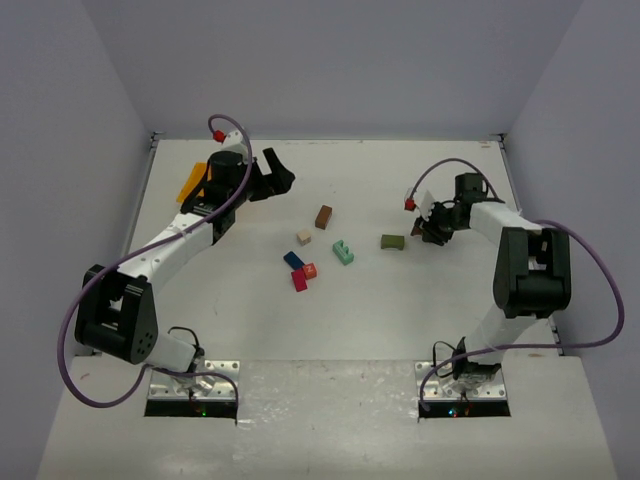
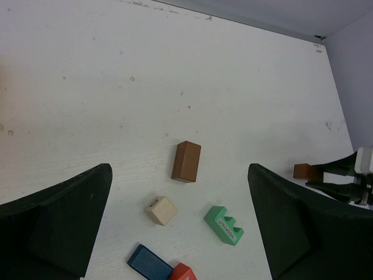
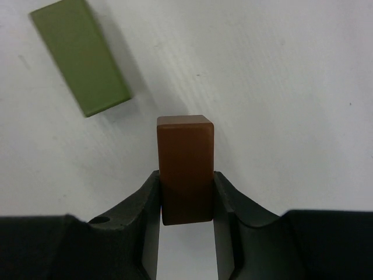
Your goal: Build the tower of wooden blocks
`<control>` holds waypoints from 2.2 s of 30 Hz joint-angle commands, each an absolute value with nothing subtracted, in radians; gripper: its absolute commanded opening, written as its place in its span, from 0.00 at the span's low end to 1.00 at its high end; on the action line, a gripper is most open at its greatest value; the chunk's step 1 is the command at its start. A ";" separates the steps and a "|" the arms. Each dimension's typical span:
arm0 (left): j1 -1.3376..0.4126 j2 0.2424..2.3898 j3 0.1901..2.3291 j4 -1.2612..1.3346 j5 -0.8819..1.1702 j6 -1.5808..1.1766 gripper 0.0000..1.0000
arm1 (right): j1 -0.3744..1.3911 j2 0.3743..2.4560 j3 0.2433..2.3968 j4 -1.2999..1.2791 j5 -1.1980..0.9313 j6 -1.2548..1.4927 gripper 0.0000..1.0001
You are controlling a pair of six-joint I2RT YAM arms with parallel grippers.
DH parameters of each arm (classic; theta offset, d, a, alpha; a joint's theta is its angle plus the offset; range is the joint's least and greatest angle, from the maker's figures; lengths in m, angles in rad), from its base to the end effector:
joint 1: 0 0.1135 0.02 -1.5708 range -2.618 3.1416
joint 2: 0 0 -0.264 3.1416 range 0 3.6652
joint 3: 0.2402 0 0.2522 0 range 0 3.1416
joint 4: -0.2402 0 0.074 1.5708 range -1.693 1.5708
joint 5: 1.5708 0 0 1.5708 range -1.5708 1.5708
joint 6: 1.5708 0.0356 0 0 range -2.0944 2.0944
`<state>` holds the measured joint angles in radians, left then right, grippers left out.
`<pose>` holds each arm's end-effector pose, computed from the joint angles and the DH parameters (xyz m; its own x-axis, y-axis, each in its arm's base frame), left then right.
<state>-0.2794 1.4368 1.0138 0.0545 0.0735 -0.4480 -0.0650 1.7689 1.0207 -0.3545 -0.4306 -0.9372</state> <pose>0.3212 -0.0949 0.2898 -0.4597 -0.3175 -0.8294 0.1573 0.8900 -0.4279 0.3405 -0.0073 0.1547 -0.4234 -0.7063 -0.5673 -0.7940 0.5908 -0.1431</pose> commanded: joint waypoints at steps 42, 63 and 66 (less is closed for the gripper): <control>-0.265 1.538 1.135 0.027 0.190 -0.373 1.00 | -0.050 1.816 0.994 -0.438 -0.551 -1.265 0.30; -0.265 1.562 1.161 0.017 0.204 -0.354 1.00 | -0.037 1.845 1.008 -0.491 -0.567 -1.304 0.33; -0.265 1.563 1.160 0.019 0.207 -0.355 1.00 | -0.034 1.841 1.004 -0.501 -0.567 -1.312 0.33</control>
